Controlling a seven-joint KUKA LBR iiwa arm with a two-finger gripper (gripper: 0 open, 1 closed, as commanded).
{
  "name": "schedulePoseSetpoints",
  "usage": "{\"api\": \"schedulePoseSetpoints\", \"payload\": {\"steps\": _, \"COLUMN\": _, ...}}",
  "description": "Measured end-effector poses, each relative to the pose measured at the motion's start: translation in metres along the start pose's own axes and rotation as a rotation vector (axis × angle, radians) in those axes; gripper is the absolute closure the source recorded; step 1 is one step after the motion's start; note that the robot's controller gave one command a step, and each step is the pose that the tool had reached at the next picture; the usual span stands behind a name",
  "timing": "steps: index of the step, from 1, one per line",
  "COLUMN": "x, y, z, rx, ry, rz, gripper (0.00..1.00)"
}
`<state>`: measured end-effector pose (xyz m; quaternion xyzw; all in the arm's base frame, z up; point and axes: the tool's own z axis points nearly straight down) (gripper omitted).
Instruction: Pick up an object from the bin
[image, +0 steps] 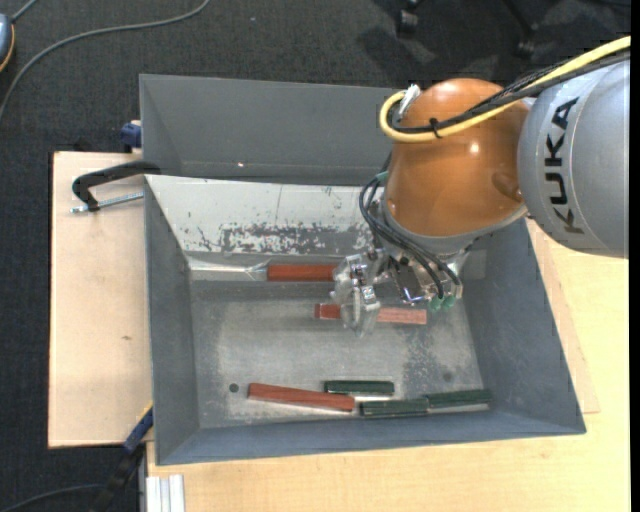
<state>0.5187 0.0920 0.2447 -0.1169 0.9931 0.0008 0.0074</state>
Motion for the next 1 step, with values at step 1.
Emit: {"api": "schedulePoseSetpoints", "payload": {"steps": 1, "x": -0.0016, "y": 0.0198, "z": -0.0125, "rx": -0.002, "ry": 0.007, "rz": -0.25, "gripper": 1.0}}
